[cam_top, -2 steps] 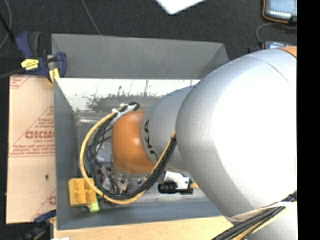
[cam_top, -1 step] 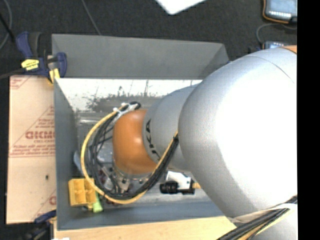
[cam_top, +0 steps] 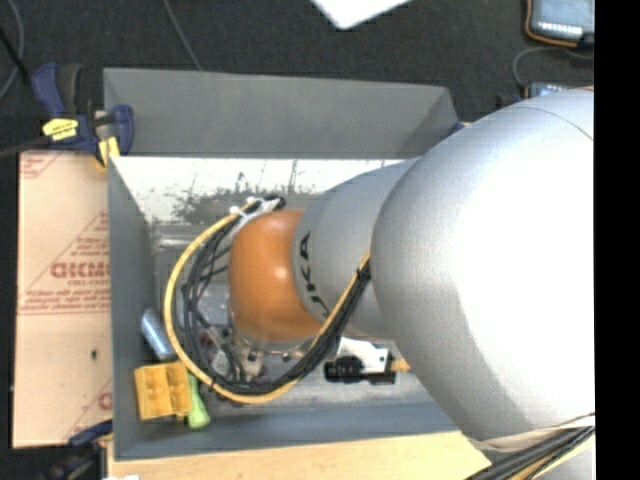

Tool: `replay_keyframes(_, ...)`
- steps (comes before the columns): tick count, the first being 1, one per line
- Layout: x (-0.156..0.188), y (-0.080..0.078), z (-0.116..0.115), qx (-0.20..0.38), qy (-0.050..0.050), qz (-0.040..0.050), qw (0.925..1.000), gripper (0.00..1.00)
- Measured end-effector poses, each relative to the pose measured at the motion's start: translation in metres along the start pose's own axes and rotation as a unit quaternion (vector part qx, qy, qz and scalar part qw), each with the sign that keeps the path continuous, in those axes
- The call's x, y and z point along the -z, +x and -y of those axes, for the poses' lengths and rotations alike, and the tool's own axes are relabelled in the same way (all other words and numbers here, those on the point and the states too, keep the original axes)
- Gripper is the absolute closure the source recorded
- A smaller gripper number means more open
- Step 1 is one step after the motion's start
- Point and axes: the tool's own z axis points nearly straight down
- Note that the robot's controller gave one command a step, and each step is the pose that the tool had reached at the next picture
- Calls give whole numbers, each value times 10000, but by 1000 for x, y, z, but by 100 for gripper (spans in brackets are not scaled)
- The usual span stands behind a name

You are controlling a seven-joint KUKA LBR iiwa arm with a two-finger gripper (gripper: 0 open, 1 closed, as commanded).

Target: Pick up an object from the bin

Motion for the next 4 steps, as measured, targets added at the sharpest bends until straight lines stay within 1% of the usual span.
replay_keyframes(1, 12, -2, -1, 2, -21, 21, 10000, 100)
replay_keyframes(2, 18, -2, -1, 3, -25, 23, 10000, 100)
replay_keyframes(3, 21, -2, -1, 0, -21, 19, 10000, 100)
replay_keyframes(4, 30, -1, 0, 4, 4, -3, 10000, 100)
